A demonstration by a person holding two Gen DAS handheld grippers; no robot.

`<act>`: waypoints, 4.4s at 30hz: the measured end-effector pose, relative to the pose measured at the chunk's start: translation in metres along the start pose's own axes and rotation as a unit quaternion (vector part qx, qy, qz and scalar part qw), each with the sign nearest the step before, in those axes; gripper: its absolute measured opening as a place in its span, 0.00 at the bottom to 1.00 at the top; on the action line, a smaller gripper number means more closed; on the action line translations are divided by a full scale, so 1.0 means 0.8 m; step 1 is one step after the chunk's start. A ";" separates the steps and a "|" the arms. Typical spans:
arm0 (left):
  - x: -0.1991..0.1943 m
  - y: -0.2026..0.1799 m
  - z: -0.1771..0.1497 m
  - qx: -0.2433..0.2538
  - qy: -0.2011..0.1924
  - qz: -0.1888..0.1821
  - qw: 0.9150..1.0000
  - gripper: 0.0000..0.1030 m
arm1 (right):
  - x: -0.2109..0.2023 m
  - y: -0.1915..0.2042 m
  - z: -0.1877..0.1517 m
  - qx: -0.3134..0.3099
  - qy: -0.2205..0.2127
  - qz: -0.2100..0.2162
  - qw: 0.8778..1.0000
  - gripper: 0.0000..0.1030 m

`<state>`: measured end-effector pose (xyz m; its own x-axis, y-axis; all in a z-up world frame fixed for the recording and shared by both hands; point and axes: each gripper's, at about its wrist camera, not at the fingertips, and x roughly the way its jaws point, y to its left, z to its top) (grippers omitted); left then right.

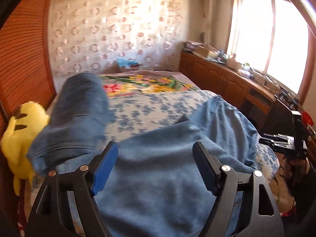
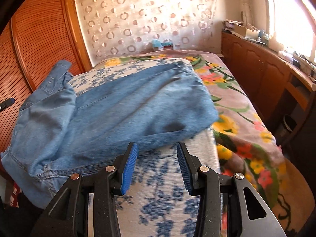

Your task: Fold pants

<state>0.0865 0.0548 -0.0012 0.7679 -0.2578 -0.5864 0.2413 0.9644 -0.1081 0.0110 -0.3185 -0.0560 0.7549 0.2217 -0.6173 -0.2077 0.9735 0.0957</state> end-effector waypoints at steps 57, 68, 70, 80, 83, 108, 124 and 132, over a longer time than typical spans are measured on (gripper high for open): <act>-0.010 -0.033 -0.010 0.017 0.012 0.016 1.000 0.76 | -0.030 0.107 0.114 -0.067 -0.097 0.141 0.983 0.04; -0.016 -0.015 -0.014 0.008 0.009 0.025 1.000 0.76 | -0.015 0.178 0.102 -0.126 -0.040 0.195 0.972 0.23; -0.010 -0.015 -0.015 0.008 0.013 0.022 1.000 0.76 | -0.012 0.175 0.101 -0.126 -0.039 0.182 0.974 0.26; 0.021 -0.045 -0.011 0.027 0.029 0.001 0.999 0.76 | 0.003 0.162 0.086 -0.115 -0.004 0.127 0.985 0.32; 0.030 -0.062 -0.008 0.042 0.033 -0.015 0.998 0.75 | 0.011 0.146 0.079 -0.103 0.004 0.112 0.988 0.32; -0.032 -0.087 0.002 0.047 -0.007 -0.032 0.998 0.11 | 0.047 0.124 0.063 -0.064 0.018 0.051 0.996 0.46; -0.076 -0.008 -0.070 -0.016 0.048 0.008 0.999 0.18 | 0.055 0.128 0.063 -0.084 0.020 0.051 0.995 0.46; -0.087 0.007 -0.066 -0.020 0.030 0.019 0.999 0.49 | 0.022 0.165 0.068 -0.105 -0.006 0.091 0.990 0.46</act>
<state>0.0028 0.0809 -0.0029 0.7391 -0.2192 -0.6369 0.1887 0.9751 -0.1166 0.0309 -0.1828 -0.0115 0.6998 0.3941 -0.5958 -0.4652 0.8844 0.0385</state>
